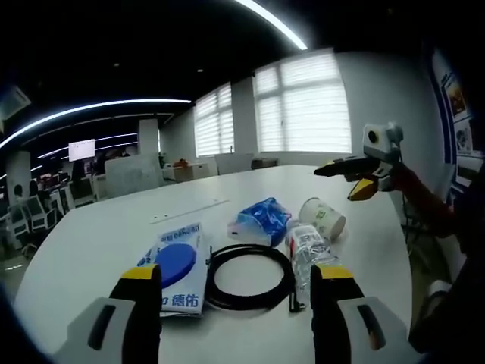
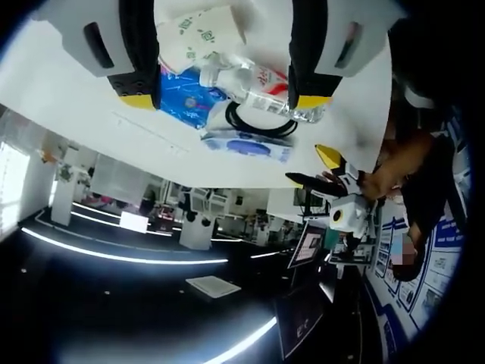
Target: Arrange the tabletop items into an orderly group along one side of the table until the central work area is clear of visible clutter.
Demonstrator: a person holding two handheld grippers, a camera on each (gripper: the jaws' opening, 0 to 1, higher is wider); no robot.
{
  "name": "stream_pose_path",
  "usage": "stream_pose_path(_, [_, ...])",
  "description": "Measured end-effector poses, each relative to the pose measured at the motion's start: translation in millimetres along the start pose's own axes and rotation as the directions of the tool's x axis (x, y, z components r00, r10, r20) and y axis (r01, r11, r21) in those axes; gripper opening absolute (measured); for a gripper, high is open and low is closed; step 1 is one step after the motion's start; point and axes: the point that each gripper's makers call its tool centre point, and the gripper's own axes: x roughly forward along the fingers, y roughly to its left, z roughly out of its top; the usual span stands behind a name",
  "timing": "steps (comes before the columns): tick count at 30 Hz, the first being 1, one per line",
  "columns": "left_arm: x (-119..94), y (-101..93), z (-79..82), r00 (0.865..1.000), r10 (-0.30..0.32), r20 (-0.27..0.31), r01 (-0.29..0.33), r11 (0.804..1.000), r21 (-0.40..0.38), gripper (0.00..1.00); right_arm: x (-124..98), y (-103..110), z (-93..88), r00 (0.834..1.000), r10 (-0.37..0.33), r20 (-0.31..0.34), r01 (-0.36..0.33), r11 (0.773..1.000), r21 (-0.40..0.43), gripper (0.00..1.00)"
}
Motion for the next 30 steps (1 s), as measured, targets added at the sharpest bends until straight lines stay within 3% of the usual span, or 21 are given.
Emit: stream_pose_path(30, [17.7,13.3,-2.7,0.997,0.056,-0.059,-0.053,0.997,0.055,0.67,29.9,0.1,8.0,0.999,0.037,-0.023,-0.039,0.998,-0.050,0.55])
